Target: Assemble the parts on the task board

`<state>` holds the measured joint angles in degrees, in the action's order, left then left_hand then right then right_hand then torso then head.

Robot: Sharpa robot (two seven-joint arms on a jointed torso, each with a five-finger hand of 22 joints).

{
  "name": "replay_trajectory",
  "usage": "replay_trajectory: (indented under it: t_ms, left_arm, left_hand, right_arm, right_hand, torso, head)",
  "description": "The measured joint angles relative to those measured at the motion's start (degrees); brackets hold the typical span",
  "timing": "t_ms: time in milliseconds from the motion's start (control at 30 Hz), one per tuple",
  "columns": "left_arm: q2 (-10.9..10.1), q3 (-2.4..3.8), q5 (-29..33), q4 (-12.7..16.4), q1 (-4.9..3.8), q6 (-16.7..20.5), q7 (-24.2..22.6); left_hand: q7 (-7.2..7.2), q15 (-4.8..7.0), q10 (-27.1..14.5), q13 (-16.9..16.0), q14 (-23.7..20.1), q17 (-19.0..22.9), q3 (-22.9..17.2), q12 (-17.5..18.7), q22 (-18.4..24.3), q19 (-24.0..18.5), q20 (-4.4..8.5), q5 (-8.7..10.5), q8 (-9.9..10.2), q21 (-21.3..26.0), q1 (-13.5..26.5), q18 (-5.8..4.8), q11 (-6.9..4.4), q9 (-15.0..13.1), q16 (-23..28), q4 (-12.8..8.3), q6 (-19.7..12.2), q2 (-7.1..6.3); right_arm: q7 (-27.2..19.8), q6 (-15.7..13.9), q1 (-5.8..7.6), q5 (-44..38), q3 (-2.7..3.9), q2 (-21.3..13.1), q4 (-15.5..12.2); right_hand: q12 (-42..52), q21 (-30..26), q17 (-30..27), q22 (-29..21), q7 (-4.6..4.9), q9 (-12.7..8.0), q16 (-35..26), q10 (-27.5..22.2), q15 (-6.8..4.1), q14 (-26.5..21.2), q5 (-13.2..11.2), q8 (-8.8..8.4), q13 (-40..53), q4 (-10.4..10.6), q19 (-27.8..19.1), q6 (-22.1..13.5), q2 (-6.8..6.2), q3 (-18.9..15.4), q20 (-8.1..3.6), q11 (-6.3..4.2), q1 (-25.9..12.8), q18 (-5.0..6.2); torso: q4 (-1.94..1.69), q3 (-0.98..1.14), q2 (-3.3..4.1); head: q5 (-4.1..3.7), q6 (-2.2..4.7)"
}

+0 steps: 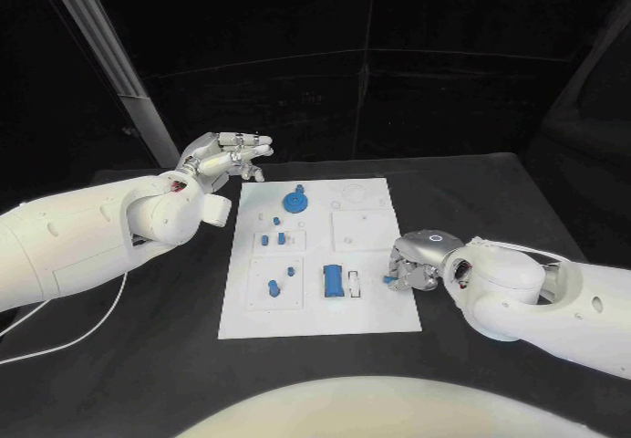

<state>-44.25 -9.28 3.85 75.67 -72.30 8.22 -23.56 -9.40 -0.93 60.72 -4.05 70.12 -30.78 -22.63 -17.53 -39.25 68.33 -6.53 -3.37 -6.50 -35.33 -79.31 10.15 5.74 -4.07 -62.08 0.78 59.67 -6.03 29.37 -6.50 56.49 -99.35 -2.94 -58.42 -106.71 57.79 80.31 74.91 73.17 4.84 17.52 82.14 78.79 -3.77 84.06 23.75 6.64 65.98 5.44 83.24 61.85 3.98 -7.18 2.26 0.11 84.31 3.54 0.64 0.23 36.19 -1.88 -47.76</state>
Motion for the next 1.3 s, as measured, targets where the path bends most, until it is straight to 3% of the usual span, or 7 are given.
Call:
replay_trajectory:
  t_ms: [200, 467, 700, 1000, 1300]
  left_arm:
    - [0.07, 0.0, 0.0, -0.02, 0.02, -0.01, 0.0]
    - [0.08, -0.01, 0.0, -0.02, 0.02, -0.02, 0.0]
    - [0.08, -0.01, 0.0, 0.03, 0.02, -0.02, 0.0]
    - [0.08, -0.01, 0.0, 0.07, 0.02, -0.02, 0.01]
    - [0.15, -0.01, 0.0, 0.09, 0.02, -0.02, 0.01]
  left_hand:
    - [0.0, 0.0, 0.0, 0.0, 0.0, 0.0, 0.0, 0.0, 0.0, 0.0, 0.0, 0.0, 0.0, 0.0, 0.0, 0.0, 0.0, 0.0, 0.0, 0.0, 0.0, 0.0]
    - [0.0, 0.0, 0.0, -0.01, 0.0, -0.01, 0.0, 0.0, -0.01, 0.0, 0.0, 0.0, 0.0, 0.0, 0.0, 0.0, 0.0, 0.0, 0.0, 0.0, 0.0, 0.0]
    - [0.0, 0.0, 0.0, -0.01, 0.0, -0.01, 0.0, 0.0, -0.01, 0.0, 0.0, 0.0, 0.0, 0.0, 0.0, 0.0, 0.0, 0.0, 0.0, 0.0, 0.0, 0.0]
    - [0.0, 0.0, 0.0, -0.01, 0.0, -0.01, 0.01, 0.0, -0.01, 0.0, 0.0, 0.0, 0.0, 0.0, 0.0, 0.0, 0.0, 0.0, 0.0, 0.0, 0.0, 0.0]
    - [0.0, 0.0, 0.0, -0.01, 0.0, -0.01, 0.01, 0.0, -0.02, 0.0, 0.0, 0.0, 0.0, 0.0, 0.0, 0.0, 0.0, 0.0, 0.0, 0.0, 0.0, 0.0]
  right_arm:
    - [0.07, -3.52, -0.36, 4.8, -0.27, -0.43, -0.88]
    - [-0.33, -8.79, -0.35, 12.64, -0.27, -0.21, -1.49]
    - [-0.7, -11.58, -0.34, 19.23, -0.26, 1.09, -1.23]
    - [-0.39, -12.22, -0.34, 24.61, -0.26, 3.42, 0.11]
    - [0.54, -11.77, -0.33, 26.93, -0.26, 5.23, 1.13]
  right_hand:
    - [0.02, 0.0, 0.0, 0.42, -0.08, -0.49, 0.4, -0.1, 0.1, 0.09, 2.42, -0.69, 0.37, 0.79, 0.01, 0.37, -0.05, 3.16, -0.01, 0.1, -0.05, 0.0]
    - [0.84, 0.45, 0.0, 1.19, -0.05, -0.67, 0.72, 0.23, -0.24, -0.01, 2.92, -0.47, 0.95, 2.15, 0.22, 0.95, -2.26, 6.32, -0.22, -0.23, -2.26, 0.0]
    - [1.96, 0.64, 0.0, 1.59, -0.52, -0.86, 0.72, 1.01, -0.36, 0.07, 3.08, -0.27, 1.68, 4.01, 0.43, 1.98, -3.61, 8.27, -0.43, -0.56, -4.96, 0.0]
    - [3.23, 0.88, 0.0, 1.78, -1.5, -0.04, 0.97, 2.15, -0.76, 0.07, 4.32, 1.01, 2.68, 6.17, 0.63, 4.47, -4.51, 10.08, -0.64, -1.28, -8.26, 0.0]
    - [3.23, 0.88, 0.0, 1.78, -1.69, 0.31, 0.96, 2.2, -0.95, -0.12, 4.74, 1.34, 2.41, 6.44, 0.63, 4.75, -4.78, 10.3, -0.63, -1.33, -9.19, 0.0]
  torso:
    - [-0.03, -0.01, 0.0]
    - [-0.06, -0.04, 0.04]
    - [-0.06, -0.07, 0.04]
    - [-0.07, -0.07, 0.06]
    - [-0.07, -0.07, 0.07]
  head:
    - [0.0, 0.04]
    - [0.14, -0.15]
    - [0.23, -0.27]
    - [0.3, -0.43]
    - [0.37, -0.54]
